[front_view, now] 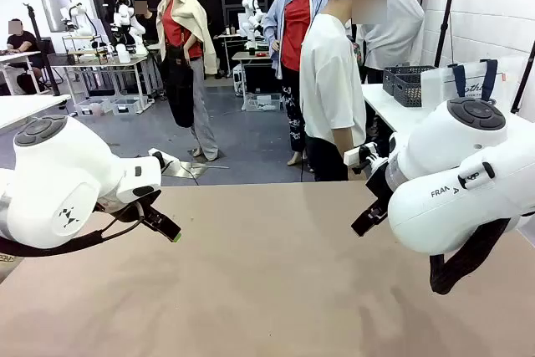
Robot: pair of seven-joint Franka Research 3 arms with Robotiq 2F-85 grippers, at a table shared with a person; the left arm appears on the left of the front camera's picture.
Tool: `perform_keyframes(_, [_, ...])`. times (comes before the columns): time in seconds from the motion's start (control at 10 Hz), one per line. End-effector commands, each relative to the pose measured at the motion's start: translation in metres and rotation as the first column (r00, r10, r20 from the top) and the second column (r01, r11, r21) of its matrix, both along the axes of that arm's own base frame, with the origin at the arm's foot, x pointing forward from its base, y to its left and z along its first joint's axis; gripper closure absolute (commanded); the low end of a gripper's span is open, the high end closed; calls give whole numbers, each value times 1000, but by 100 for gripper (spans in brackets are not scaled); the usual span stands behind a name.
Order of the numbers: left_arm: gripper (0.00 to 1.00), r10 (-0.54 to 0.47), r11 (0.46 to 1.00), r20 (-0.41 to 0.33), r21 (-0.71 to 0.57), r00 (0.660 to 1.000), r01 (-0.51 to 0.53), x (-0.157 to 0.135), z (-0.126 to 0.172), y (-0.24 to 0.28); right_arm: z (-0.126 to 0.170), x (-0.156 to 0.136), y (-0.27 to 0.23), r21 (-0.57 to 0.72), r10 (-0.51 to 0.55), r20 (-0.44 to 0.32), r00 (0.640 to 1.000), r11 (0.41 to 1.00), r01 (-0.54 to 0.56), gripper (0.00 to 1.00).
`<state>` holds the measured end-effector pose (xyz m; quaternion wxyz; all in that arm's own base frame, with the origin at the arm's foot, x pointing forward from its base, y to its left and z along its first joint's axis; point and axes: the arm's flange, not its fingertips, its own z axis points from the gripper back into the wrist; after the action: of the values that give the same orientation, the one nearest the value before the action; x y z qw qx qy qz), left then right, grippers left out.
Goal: Transfer purchased items from the store into the shopping bag.
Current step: Open the Reusable shopping bag in the center of the table.
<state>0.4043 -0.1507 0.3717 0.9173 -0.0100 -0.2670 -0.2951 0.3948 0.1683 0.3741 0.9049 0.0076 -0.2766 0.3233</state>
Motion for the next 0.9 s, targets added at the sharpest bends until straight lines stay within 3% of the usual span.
perform_keyframes(0.0, [0, 0, 1000, 0, 0, 1000, 0, 0, 0, 0, 0, 0, 0, 0, 0, 0, 1000, 1000, 0, 0])
perform_keyframes(0.8, [0, 0, 1000, 0, 0, 1000, 0, 0, 0, 0, 0, 0, 0, 0, 0, 0, 1000, 1000, 0, 0])
